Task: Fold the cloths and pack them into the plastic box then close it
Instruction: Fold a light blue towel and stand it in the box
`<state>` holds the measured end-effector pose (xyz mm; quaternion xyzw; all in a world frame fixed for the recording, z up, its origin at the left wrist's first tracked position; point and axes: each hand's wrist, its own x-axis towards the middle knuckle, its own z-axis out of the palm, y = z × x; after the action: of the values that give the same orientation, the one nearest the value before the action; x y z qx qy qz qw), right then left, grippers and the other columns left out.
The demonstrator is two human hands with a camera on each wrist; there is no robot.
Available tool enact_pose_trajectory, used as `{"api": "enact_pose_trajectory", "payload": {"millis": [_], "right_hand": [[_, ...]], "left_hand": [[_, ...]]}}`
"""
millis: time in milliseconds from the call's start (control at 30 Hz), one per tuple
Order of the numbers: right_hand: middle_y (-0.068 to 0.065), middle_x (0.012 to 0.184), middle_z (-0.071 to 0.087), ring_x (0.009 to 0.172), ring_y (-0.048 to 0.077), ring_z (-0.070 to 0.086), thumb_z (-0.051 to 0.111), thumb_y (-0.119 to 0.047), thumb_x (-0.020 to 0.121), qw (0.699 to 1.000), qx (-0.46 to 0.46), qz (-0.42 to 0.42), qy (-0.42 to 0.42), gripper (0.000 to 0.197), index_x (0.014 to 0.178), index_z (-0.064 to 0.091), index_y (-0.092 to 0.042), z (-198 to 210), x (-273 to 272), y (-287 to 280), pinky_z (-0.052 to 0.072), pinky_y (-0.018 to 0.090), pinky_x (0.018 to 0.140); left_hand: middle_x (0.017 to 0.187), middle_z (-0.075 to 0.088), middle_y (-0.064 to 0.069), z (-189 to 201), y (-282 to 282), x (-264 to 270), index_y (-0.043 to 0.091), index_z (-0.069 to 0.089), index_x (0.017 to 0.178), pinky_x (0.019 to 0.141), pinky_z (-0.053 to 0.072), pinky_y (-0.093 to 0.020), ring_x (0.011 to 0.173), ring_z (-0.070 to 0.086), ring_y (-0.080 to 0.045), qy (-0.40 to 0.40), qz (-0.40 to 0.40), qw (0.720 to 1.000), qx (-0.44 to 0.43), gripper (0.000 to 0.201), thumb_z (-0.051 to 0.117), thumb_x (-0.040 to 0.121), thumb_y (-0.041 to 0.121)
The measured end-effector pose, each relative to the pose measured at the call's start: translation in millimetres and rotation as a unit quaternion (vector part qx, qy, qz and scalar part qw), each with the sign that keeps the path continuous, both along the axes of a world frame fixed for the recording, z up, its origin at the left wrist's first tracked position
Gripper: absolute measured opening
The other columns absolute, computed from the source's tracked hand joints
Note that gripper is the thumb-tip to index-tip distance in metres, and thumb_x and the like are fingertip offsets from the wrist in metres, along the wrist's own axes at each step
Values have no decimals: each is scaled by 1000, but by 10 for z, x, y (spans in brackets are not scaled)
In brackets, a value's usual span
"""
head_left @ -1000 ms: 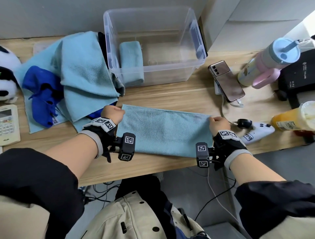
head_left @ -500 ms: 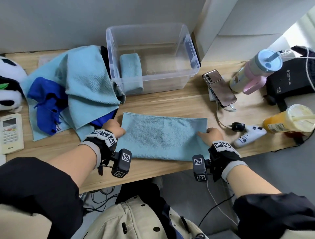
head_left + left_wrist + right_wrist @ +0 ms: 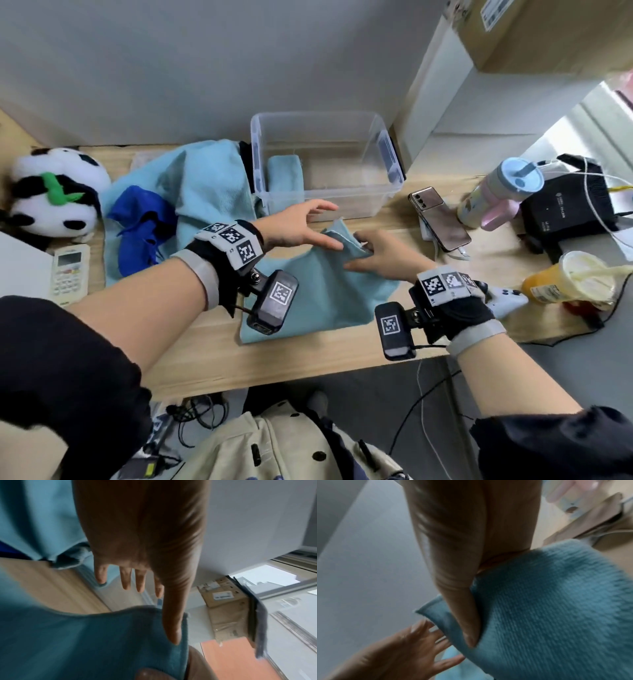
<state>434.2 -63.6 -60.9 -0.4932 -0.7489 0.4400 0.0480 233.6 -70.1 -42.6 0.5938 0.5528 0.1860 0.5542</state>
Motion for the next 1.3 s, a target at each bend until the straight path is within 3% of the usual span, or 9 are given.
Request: {"api": "enact_pose_trajectory", "payload": {"millis": [100,167,233,400,567,700,800,1000,1300], "right_hand": [[17,94,69,80,22,60,76,-20,74,999,20,37,4,32,99,64,-5,144,-44,39,48,45,83],[11,96,72,84,19,65,76,-20,76,999,17,29,16,32,104,65,-9,236,-43,34,52,43,83],[7,93,73,83,19,68,77,-21,76,999,-7,-4,34,37,110,64,-13,283,-14,27,56,36,78],[-2,85,67,75,9,58,77,-28,76,998,-26,48,-28,34,103,67,-10,280,126,79,45,20,68],[-1,66,58,64,12,50,77,-36,73,999,7,-50,-14,27,76,69,-10,276,225,168,38,29,62],[-17,43,52,41,-3,45,72,-19,81,987,33,-133,87,9,77,65,-14,417,155,204,35,12,45],[-12,67,67,61,-2,60,72,-17,81,970,45,-165,173,9,88,69,-12,566,92,234,45,13,61],[-1,90,68,85,11,63,68,-13,84,928,48,-223,293,8,89,67,-18,864,-21,314,50,26,85],[3,86,61,86,17,54,75,-36,70,891,87,-214,390,28,87,64,-17,1179,-83,442,43,29,78]], "left_hand": [[86,65,2,116,11,42,4,64,104,73,44,-8,72,58,9,-48,-15,998,33,29,73,76,5],[73,62,-1,119,-8,3,-3,68,90,68,42,-15,65,54,0,-42,13,996,71,15,69,81,8],[73,58,-6,132,-40,-49,-5,67,84,69,39,-24,71,48,-10,-23,30,996,86,21,65,86,16],[61,35,-4,173,-101,-183,5,56,69,43,28,-15,52,33,-9,6,73,996,58,32,51,95,23],[61,32,-6,143,-111,-346,11,44,64,62,35,-40,65,35,-24,-12,127,991,44,33,45,96,16],[72,52,-11,209,-115,-411,11,57,71,65,48,-34,60,52,-18,-48,129,989,57,19,60,89,14],[75,62,-10,283,-104,-425,11,65,77,75,52,-41,66,60,-12,-65,143,985,78,7,69,83,12],[86,60,-13,544,57,-423,4,65,95,67,53,-14,73,56,-17,-113,217,960,136,11,57,91,10],[82,64,1,878,211,-438,14,63,86,75,54,-21,69,63,-6,-274,241,922,127,12,54,93,11]]}}
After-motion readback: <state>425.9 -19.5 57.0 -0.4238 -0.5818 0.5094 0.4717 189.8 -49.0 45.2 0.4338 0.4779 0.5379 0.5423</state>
